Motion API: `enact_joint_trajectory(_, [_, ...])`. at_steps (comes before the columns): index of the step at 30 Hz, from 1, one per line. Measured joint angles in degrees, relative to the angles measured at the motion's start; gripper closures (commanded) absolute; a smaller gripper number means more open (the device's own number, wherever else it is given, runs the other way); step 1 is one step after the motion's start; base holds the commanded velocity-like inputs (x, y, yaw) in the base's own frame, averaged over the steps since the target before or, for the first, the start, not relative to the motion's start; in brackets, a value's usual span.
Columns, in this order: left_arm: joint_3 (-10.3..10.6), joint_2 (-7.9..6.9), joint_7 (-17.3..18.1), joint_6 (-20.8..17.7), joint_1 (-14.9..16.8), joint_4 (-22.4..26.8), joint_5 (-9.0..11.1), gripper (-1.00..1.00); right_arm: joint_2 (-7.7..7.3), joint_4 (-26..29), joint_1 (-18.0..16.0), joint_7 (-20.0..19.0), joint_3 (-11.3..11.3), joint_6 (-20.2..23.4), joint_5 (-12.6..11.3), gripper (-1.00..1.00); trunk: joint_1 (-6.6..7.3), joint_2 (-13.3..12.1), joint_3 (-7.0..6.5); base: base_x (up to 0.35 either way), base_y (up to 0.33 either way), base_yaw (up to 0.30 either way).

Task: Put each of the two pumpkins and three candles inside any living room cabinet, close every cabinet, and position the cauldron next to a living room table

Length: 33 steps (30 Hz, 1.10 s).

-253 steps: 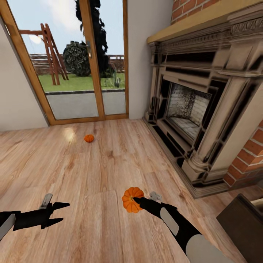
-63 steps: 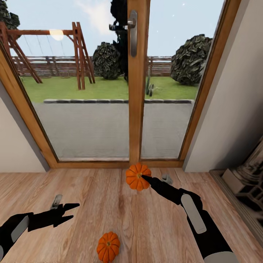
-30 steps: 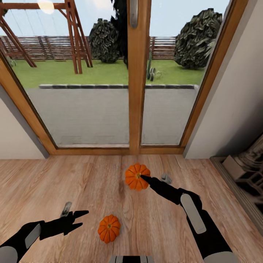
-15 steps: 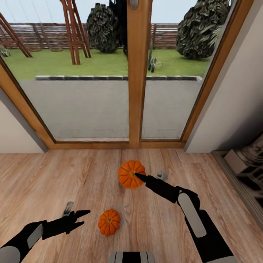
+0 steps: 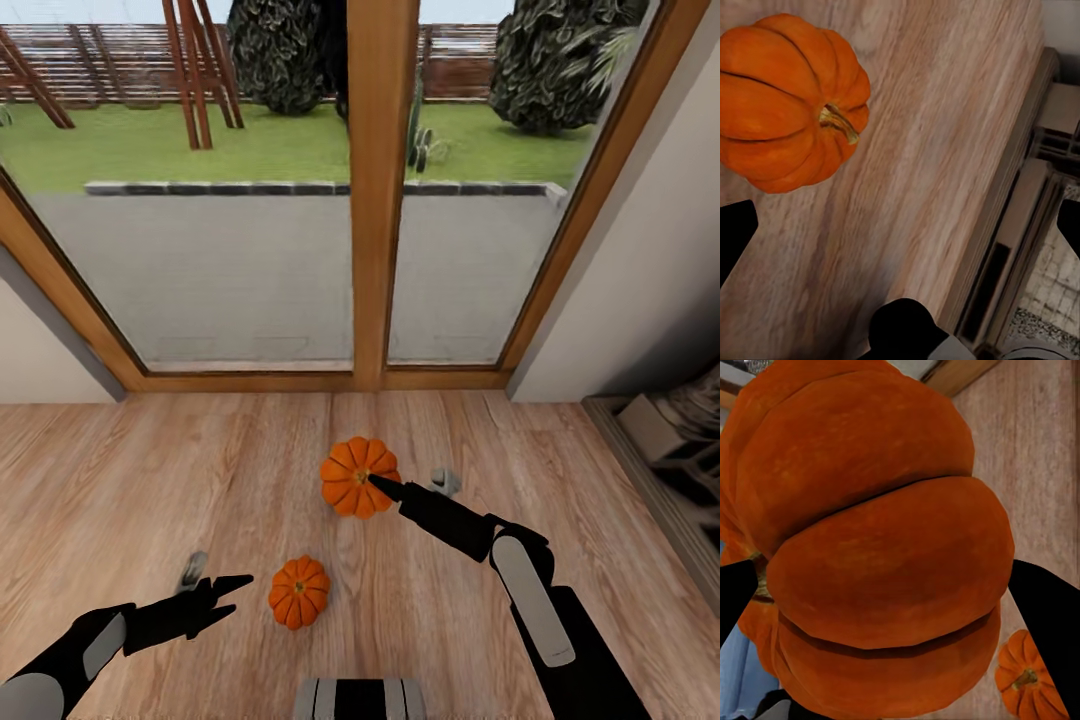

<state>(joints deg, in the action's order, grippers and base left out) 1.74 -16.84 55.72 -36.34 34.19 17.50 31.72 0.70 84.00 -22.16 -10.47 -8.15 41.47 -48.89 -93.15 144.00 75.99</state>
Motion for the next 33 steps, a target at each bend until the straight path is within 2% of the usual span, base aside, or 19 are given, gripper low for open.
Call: enact_joint_trajectory(33, [-0.1, 0.2, 0.1, 1.2, 0.0, 0.1, 0.0, -1.0, 0.01, -0.2, 0.0, 0.0, 0.1, -0.1, 0.0, 1.0, -0.85, 0.4, 7.31, 0.0, 0.0, 0.0])
